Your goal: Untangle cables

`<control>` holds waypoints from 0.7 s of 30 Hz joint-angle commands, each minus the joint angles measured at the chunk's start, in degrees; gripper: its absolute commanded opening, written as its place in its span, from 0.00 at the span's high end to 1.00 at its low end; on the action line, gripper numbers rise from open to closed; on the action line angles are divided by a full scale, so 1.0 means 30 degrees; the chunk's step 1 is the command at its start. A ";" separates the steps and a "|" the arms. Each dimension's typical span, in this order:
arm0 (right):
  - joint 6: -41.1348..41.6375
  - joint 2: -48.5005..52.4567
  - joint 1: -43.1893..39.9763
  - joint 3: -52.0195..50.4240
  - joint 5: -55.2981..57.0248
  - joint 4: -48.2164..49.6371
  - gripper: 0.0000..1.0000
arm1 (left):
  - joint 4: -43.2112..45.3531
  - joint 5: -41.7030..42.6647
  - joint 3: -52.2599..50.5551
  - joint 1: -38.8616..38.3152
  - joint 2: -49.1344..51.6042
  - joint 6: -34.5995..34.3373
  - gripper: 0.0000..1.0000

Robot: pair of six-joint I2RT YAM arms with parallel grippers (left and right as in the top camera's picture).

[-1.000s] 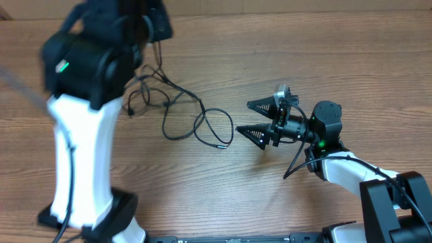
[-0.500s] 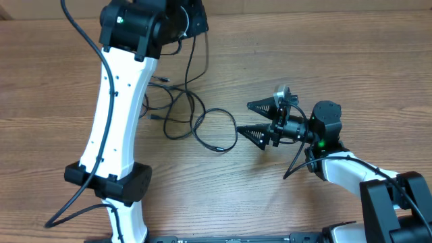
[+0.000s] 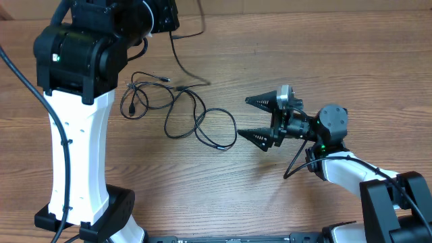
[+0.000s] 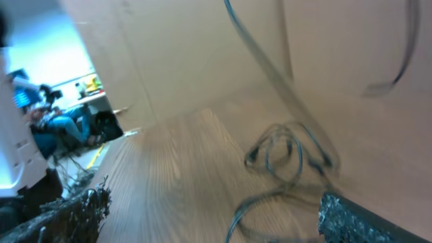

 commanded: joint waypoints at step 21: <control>0.1792 -0.0160 -0.0036 0.2608 0.1370 0.5829 0.00 | -0.3526 0.7038 -0.0182 -0.1413 0.0313 0.9129 0.96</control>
